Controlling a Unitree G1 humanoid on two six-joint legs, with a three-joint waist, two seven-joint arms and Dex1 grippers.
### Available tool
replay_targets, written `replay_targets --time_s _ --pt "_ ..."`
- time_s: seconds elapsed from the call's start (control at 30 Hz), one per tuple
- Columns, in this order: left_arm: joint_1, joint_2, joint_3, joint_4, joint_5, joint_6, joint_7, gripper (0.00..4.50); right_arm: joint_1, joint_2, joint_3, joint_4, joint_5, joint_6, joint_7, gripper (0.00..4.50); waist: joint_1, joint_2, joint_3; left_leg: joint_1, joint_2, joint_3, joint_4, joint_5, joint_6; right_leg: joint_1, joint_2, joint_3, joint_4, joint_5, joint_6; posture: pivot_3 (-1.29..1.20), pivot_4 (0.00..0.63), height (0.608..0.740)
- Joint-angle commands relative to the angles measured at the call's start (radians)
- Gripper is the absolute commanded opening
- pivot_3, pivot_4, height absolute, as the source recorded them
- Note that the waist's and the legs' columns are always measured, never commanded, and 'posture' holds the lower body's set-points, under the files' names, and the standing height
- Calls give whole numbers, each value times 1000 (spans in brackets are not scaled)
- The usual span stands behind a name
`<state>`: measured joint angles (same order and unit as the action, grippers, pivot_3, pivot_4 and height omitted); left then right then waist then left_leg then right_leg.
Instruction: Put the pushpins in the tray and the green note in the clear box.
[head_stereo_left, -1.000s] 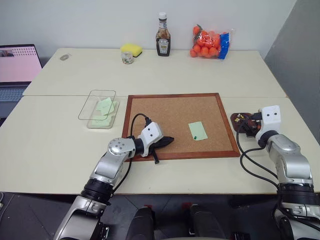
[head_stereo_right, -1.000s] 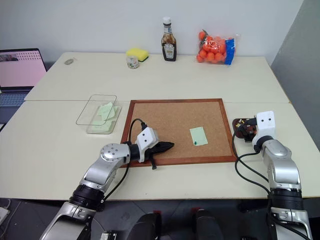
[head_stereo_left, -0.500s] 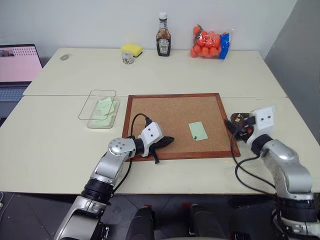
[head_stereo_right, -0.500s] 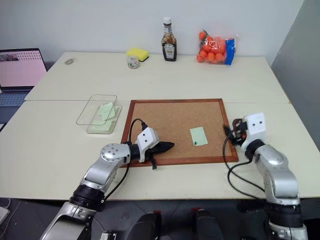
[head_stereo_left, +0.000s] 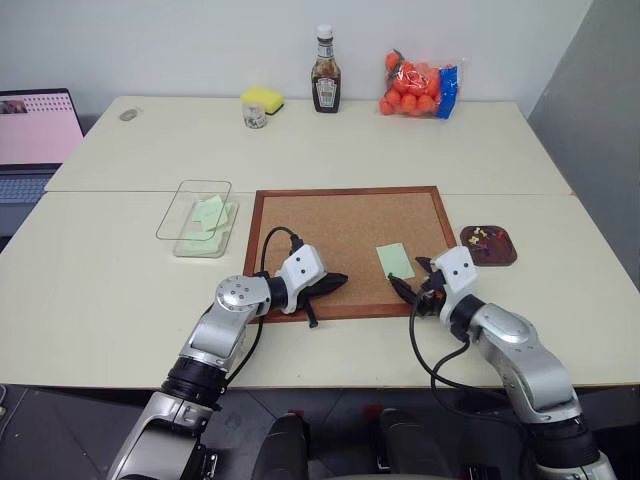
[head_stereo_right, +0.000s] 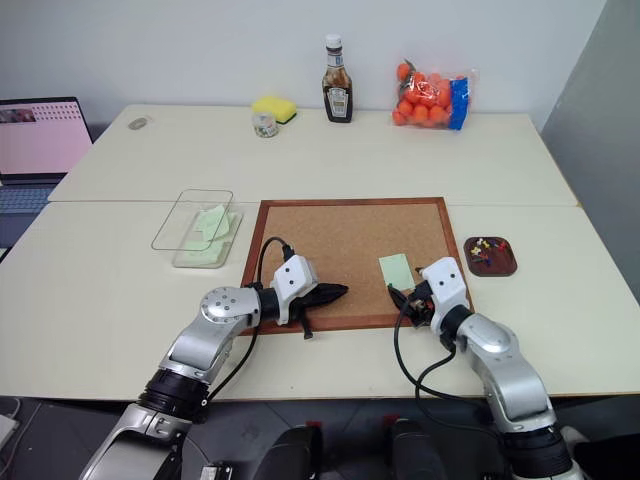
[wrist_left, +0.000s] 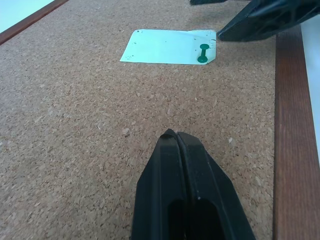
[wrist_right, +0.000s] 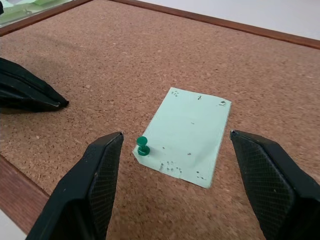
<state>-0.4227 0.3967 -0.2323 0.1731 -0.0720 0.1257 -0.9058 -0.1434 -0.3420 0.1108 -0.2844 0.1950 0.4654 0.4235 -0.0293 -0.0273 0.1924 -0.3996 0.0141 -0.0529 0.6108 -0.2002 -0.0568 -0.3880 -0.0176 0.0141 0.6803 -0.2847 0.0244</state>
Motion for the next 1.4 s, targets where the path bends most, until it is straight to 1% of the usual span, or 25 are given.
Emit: replay_targets --time_s 0.03,0.17,0.23,0.3,0.37,0.47,0.57,0.7,0.77,0.93,1.07,1.2,1.4 --pt "7 5 -11 6 11 1 0 0 -24 7 15 11 -14 -39 17 3607 0 0 0 0 0 0 0 0 0 0 0 0 0 0 0 0 150 740" --pt "11 6 -11 3 11 1 1 0 -37 19 38 42 -34 -52 21 3607 -1 0 0 0 0 0 0 0 0 0 0 0 0 0 0 0 150 740" --pt "14 6 -10 0 10 2 3 0 -40 22 47 61 -45 -62 18 3242 0 0 0 0 0 0 0 0 0 0 0 0 0 0 0 0 150 740" --pt "17 7 -9 -3 10 2 4 0 -39 24 49 65 -48 -67 19 3028 0 0 0 0 0 0 0 0 0 0 0 0 0 0 0 0 150 740" --pt "19 10 -8 -2 11 0 4 0 -35 22 50 65 -51 -71 23 2463 0 0 0 0 0 0 0 0 0 0 0 0 0 0 0 0 150 740" --pt "22 12 -8 -3 11 -1 3 0 -30 22 50 65 -56 -74 28 1925 0 0 0 0 0 0 0 0 0 0 0 0 0 0 0 0 150 740" --pt "24 13 -8 -4 11 -1 3 0 -26 23 50 64 -59 -76 32 1205 -1 0 0 0 0 0 0 0 0 0 0 0 0 0 0 0 150 740" --pt "19 13 -7 3 12 -5 1 0 -24 19 54 63 -64 -80 41 480 -1 0 0 0 0 0 0 0 0 0 0 0 0 0 0 0 150 740" --pt "17 13 -7 6 12 -6 1 0 -24 18 55 64 -67 -85 42 34 -1 0 0 0 0 0 0 0 0 0 0 0 0 0 0 0 150 740" --pt "14 14 -8 12 14 -10 0 0 -35 11 53 57 -88 -161 40 34 -1 0 0 0 0 0 0 0 0 0 0 0 0 0 0 0 150 740" --pt "15 16 -10 16 17 -17 -1 0 -54 13 32 8 -103 -235 26 34 -1 0 0 0 0 0 0 0 0 0 0 0 0 0 0 0 150 740" --pt "19 16 -14 16 21 -27 -1 0 -62 15 4 -45 -88 -249 16 34 -1 0 0 0 0 0 0 0 0 0 0 0 0 0 0 0 150 740" --pt "21 5 -3 14 3 -12 2 0 -55 -2 -7 -73 -92 -237 24 34 -1 0 0 0 0 0 0 0 0 0 0 0 0 0 0 0 150 740"
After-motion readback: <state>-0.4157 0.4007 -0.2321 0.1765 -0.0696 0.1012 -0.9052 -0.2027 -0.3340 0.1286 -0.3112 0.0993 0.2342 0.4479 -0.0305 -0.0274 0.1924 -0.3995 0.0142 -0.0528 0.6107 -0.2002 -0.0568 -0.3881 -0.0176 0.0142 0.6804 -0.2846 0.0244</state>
